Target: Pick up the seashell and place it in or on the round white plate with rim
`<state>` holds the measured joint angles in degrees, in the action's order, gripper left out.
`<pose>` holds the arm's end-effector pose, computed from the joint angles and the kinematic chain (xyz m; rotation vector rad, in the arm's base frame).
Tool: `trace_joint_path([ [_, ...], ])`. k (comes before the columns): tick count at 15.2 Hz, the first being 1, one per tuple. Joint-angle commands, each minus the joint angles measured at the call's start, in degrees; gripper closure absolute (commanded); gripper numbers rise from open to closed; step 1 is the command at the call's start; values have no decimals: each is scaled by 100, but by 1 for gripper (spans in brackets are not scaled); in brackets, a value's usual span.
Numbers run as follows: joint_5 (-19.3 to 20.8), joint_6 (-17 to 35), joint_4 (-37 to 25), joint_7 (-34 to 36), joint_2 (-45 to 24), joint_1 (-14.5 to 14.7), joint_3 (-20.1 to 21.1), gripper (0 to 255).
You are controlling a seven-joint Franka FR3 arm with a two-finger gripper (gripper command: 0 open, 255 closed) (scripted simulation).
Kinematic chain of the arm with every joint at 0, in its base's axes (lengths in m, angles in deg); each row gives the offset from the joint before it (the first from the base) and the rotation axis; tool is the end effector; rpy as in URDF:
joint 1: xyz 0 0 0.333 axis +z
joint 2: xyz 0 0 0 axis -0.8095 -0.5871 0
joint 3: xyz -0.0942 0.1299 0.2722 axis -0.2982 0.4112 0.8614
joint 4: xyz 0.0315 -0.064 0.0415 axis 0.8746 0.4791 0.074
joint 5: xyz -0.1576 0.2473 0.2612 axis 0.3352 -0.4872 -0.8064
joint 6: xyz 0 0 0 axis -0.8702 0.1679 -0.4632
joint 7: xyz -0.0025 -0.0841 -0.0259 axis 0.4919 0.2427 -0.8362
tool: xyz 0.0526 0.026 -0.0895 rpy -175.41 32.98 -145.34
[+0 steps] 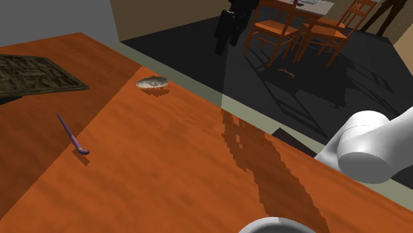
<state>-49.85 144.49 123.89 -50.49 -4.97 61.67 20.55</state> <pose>0.3966 0.1701 0.6201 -3.0703 -0.4924 -0.2022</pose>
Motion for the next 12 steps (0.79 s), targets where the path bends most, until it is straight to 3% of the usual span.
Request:
trace_joint_path([
  [1, 82, -22, -319, 41, -339, 76, 194, 0],
  [12, 988, -300, -2208, 515, -2406, 618, 1301, 0],
])
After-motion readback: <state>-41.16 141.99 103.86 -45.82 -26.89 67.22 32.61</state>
